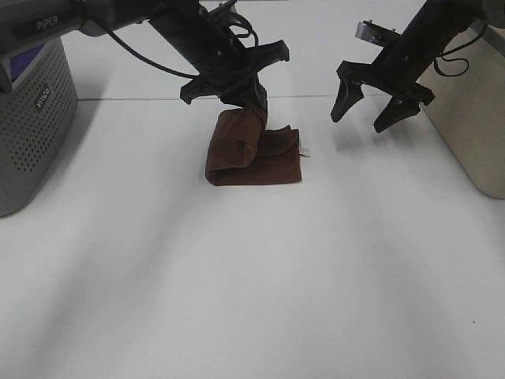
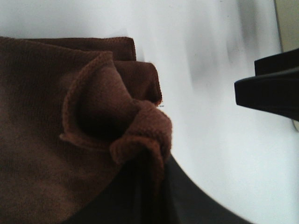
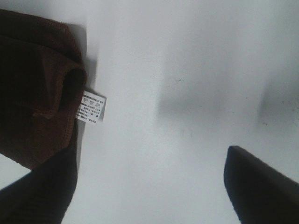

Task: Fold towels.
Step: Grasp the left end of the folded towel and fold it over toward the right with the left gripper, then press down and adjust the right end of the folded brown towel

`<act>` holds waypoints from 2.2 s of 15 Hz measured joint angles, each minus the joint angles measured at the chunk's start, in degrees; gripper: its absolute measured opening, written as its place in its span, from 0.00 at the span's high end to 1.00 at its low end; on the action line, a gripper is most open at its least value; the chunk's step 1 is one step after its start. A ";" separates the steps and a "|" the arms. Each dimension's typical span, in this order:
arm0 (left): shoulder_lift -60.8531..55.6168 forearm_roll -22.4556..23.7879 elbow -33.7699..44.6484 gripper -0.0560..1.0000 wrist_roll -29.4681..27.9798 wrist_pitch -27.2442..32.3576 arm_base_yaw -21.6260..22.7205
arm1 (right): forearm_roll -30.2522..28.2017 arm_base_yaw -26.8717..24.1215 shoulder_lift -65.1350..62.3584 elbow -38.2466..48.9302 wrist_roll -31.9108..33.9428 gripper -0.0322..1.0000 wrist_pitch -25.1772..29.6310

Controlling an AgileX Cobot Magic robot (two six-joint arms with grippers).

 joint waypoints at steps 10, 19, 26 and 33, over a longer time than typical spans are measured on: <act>3.04 -7.62 0.00 0.33 -2.01 -11.34 -0.23 | 2.29 0.00 0.00 0.00 0.00 0.17 0.00; -3.78 -8.71 0.00 0.30 4.24 4.76 12.03 | 32.66 0.23 0.00 0.29 -5.79 0.21 0.17; -3.90 -6.30 0.00 0.30 5.73 10.03 12.95 | 39.19 4.64 7.68 3.04 -12.03 0.22 0.29; -3.90 -6.30 0.00 0.30 5.73 11.17 12.95 | 34.09 -1.32 9.00 3.21 -11.34 0.22 0.17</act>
